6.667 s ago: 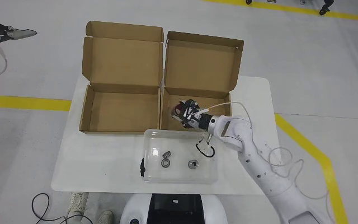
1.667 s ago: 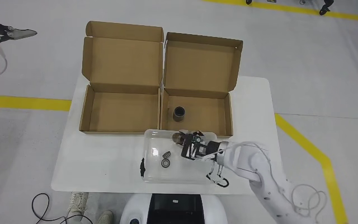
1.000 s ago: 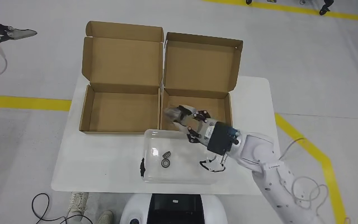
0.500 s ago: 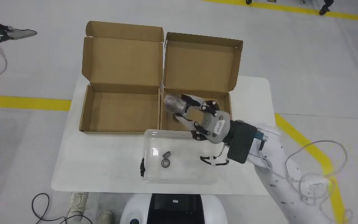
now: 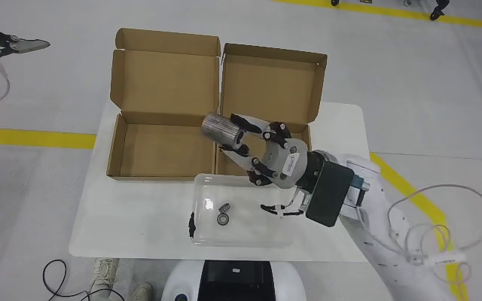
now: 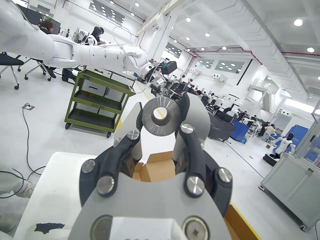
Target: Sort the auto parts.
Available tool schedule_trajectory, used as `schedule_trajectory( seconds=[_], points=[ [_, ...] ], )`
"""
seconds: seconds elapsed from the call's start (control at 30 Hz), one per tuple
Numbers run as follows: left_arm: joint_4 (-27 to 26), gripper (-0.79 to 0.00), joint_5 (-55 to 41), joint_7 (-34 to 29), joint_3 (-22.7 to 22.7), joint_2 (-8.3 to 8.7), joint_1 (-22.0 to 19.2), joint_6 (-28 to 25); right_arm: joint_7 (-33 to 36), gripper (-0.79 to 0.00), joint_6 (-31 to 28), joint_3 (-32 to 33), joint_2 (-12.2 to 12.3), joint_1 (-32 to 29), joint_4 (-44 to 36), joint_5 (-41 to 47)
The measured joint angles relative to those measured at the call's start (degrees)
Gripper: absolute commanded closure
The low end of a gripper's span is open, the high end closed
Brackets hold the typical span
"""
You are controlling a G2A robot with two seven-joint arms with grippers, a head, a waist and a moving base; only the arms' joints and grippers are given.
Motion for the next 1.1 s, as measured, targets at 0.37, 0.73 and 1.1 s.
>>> schedule_trajectory(
  seconds=[0.37,0.73,1.1],
  points=[
    [0.0,-0.785,0.0,0.0,0.0,0.0,0.0,0.0,4.07,0.0,0.35,0.7,0.3,-3.92,2.65,-1.57],
    [0.0,-0.785,0.0,0.0,0.0,0.0,0.0,0.0,6.68,0.0,-0.83,4.63,1.37,-10.47,8.79,-1.36],
    [0.0,-0.785,0.0,0.0,0.0,0.0,0.0,0.0,18.42,0.0,1.8,4.28,1.26,-10.14,16.79,0.45]
  ],
)
